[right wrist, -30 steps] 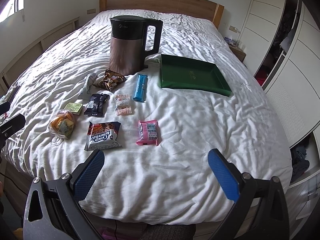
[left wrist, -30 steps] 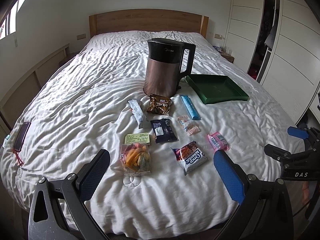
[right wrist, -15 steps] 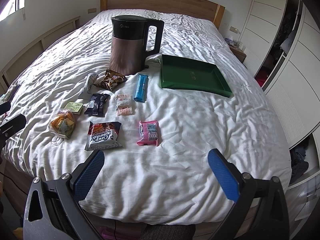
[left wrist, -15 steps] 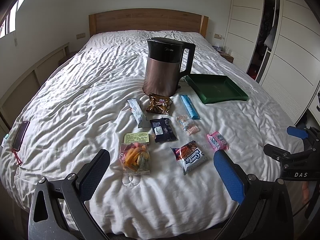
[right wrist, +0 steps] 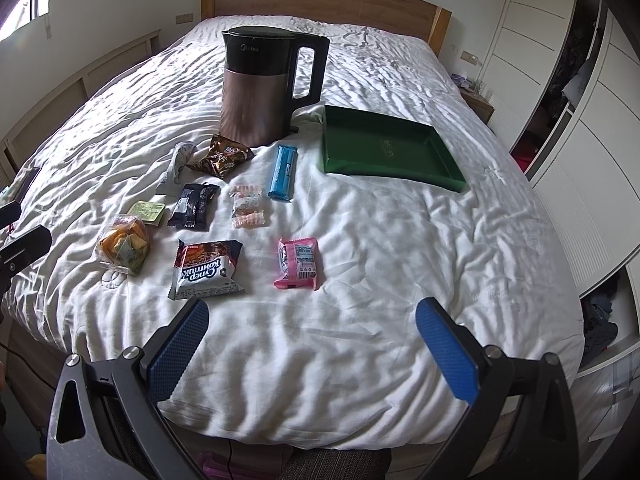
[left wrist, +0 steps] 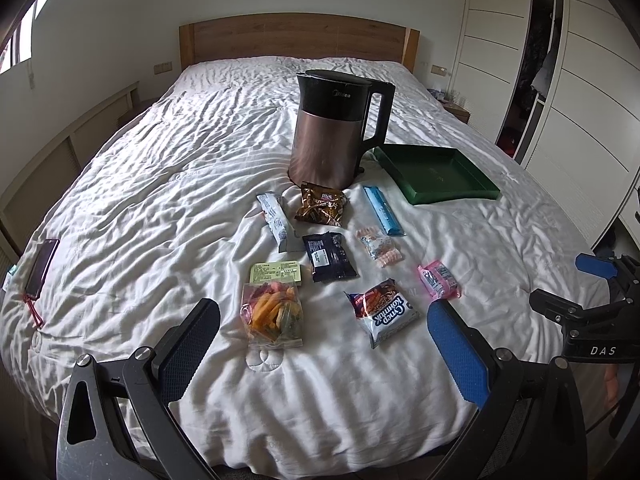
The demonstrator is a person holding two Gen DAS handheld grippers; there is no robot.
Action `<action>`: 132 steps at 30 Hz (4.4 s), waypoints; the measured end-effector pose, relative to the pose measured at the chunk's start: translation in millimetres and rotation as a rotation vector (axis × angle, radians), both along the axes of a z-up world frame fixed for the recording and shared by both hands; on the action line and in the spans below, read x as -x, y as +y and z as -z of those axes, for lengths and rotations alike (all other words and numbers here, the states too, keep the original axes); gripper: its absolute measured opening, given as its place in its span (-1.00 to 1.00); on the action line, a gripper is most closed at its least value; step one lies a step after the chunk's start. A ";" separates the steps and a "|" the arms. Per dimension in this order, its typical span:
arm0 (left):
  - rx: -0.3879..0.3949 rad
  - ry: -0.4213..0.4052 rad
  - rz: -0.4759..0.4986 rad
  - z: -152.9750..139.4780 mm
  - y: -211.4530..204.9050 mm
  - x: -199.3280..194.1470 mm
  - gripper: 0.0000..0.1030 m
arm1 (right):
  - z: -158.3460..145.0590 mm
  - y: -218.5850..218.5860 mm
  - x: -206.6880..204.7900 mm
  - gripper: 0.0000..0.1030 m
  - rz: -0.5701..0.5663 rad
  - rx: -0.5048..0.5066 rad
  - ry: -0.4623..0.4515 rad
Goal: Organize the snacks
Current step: 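Move both tools toward the dried-fruit bag and the pink-and-white candy, then grasp the dried-fruit bag with left tool while right tool grasps the pink-and-white candy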
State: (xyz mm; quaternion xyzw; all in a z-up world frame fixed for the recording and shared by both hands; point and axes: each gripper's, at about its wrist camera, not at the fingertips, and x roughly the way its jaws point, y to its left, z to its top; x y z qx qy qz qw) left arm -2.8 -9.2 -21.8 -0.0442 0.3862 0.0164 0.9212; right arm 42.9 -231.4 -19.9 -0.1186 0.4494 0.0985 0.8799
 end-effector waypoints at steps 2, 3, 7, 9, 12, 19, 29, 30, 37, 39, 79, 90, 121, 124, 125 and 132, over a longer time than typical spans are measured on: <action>-0.006 0.006 -0.012 2.9 3.9 -0.4 0.98 | 9.6 -0.1 -1.5 1.00 0.002 0.001 0.009; -0.013 0.011 -0.020 4.5 6.7 -0.7 0.98 | 11.8 -2.7 -2.8 1.00 0.003 0.001 0.012; -0.033 0.033 -0.081 12.1 28.4 -4.1 0.98 | 5.1 -10.9 -13.6 1.00 0.015 -0.001 0.020; -0.033 0.042 -0.116 15.4 41.1 -5.2 0.98 | 6.6 -13.2 -17.5 1.00 0.022 -0.005 0.026; -0.027 0.055 -0.156 20.6 56.5 -8.4 0.98 | 12.5 -15.2 -23.3 1.00 0.027 -0.006 0.040; -0.017 0.098 -0.154 34.0 57.3 -26.9 0.98 | 31.1 -15.3 -39.2 1.00 0.023 -0.014 0.085; -0.043 0.169 -0.092 59.4 35.9 -64.4 0.98 | 57.3 -8.4 -68.5 1.00 0.003 -0.025 0.132; -0.043 0.177 -0.092 62.3 35.7 -67.8 0.98 | 60.1 -7.2 -71.1 1.00 0.001 -0.024 0.135; -0.039 0.225 -0.090 86.2 37.3 -88.5 0.98 | 80.2 -0.3 -88.9 1.00 -0.011 -0.031 0.176; -0.039 0.235 -0.085 91.8 37.5 -93.3 0.98 | 84.6 2.1 -92.7 1.00 -0.013 -0.032 0.185; -0.015 0.237 -0.046 100.2 26.1 -167.5 0.98 | 108.5 35.2 -145.7 1.00 -0.078 -0.088 0.215; -0.005 0.259 -0.078 106.9 39.7 -165.0 0.98 | 113.3 25.7 -153.0 1.00 -0.062 -0.109 0.228; 0.000 0.325 -0.074 130.6 55.7 -135.6 0.98 | 129.2 95.6 -174.7 1.00 -0.148 -0.177 0.278; -0.003 0.336 -0.071 134.8 56.0 -136.4 0.98 | 133.5 97.9 -177.6 1.00 -0.143 -0.181 0.283; -0.004 0.340 -0.069 136.4 56.0 -136.6 0.98 | 135.0 98.3 -179.0 1.00 -0.141 -0.184 0.286; -0.004 0.350 -0.064 142.2 57.8 -137.3 0.97 | 147.1 99.6 -190.4 1.00 -0.125 -0.220 0.321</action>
